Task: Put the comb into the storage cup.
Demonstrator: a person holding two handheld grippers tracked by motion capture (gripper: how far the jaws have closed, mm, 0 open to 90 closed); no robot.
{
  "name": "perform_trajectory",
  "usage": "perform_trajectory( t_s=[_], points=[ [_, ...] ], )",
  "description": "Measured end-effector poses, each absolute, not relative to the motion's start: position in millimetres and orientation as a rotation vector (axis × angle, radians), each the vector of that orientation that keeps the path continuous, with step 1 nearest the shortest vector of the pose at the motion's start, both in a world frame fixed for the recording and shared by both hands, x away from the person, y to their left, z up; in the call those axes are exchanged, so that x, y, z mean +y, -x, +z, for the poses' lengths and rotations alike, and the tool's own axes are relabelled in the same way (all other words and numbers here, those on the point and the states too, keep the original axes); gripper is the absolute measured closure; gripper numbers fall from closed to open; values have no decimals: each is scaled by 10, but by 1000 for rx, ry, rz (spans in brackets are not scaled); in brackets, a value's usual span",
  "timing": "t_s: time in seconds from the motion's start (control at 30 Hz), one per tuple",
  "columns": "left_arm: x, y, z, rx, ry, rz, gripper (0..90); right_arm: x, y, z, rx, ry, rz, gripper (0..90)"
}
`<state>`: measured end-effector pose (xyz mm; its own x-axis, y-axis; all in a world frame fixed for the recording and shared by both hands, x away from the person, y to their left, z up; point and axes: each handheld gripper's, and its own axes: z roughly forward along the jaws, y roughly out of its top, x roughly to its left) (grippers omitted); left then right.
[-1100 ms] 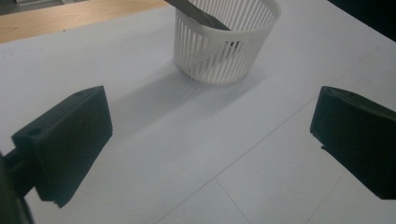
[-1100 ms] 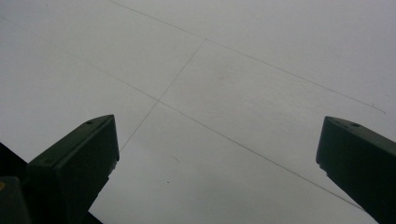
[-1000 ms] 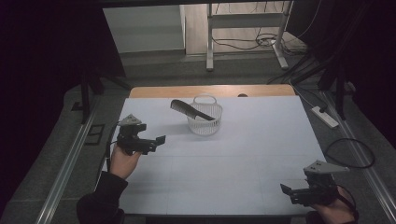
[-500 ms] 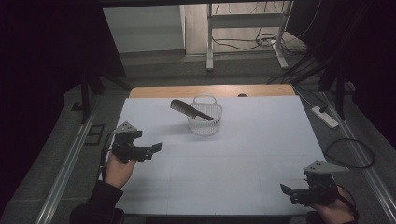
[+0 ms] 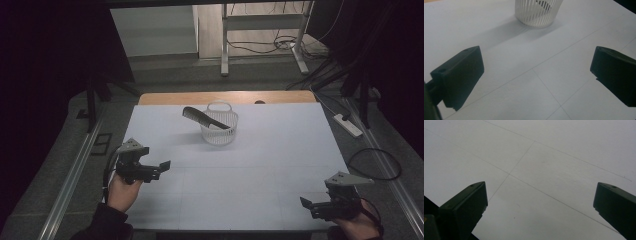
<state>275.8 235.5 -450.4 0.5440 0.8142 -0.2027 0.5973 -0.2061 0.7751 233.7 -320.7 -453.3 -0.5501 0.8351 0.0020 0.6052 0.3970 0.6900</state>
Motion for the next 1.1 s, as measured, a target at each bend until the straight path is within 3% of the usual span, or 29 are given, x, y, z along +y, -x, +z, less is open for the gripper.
perform_trajectory(
  t_s=[1.1],
  points=[
    [2518,-2143,-4569,1208,-1891,353,0,-3203,-2335,-4531,2314,-1248,921,0]
  ],
)
